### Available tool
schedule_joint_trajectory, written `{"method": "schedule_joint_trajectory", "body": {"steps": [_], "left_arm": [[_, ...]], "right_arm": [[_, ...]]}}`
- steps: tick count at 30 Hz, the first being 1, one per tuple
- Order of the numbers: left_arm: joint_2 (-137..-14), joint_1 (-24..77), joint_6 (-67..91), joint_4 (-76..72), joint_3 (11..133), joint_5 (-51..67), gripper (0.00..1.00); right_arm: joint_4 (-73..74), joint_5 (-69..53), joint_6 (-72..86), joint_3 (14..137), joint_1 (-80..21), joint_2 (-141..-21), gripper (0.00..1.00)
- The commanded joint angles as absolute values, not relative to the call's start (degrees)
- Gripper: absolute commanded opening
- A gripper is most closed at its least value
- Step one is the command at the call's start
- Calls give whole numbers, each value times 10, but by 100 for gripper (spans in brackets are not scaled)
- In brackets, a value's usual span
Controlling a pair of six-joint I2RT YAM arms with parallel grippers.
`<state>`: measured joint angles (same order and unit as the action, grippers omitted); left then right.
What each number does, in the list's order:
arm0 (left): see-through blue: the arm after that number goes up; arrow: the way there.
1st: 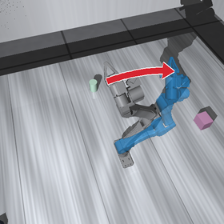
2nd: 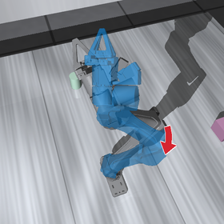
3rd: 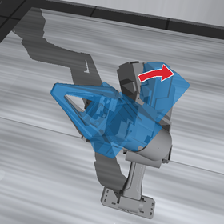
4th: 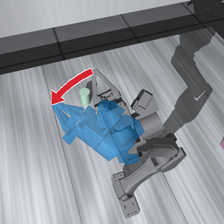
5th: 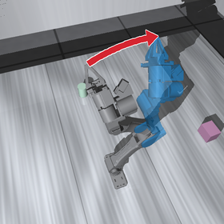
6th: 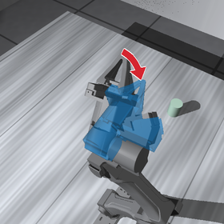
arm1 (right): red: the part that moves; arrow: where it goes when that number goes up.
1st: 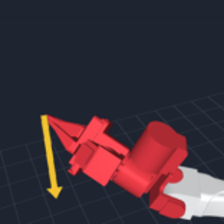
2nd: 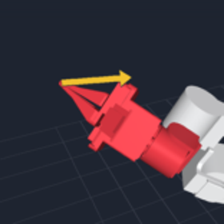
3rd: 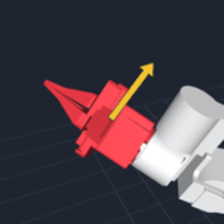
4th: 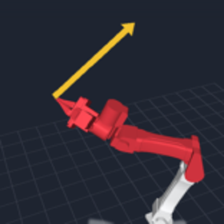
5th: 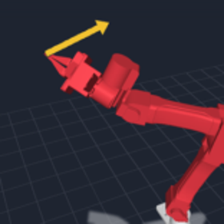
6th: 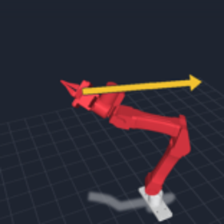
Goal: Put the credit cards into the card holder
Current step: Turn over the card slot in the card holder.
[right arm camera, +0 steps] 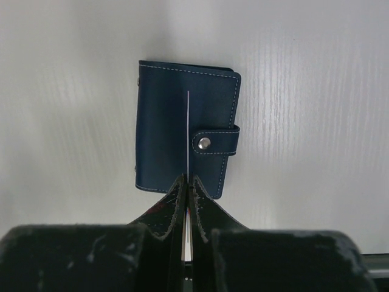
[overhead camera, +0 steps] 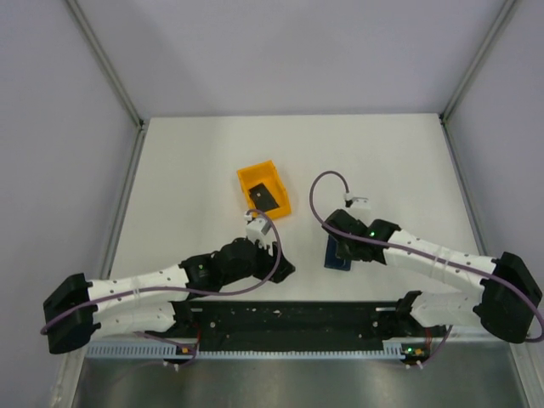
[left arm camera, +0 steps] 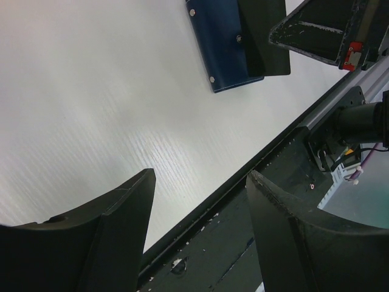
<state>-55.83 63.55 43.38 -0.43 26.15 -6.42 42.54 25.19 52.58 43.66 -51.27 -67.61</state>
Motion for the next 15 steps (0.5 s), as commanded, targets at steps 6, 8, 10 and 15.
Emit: {"method": "schedule_joint_trajectory", "body": {"steps": [6,8,10,15], "left_arm": [[-555,636,417,-19,270,-69,67],[-555,636,417,-20,271,-71,67],[-557,636,414,-21,271,-71,66],[-566,636,411,-22,276,-69,66]], "right_arm": [[484,305,537,482,-505,-692,0],[498,315,541,484,-505,-689,0],[511,322,545,487,-505,-690,0],[523,327,552,483,-504,-700,0]]}}
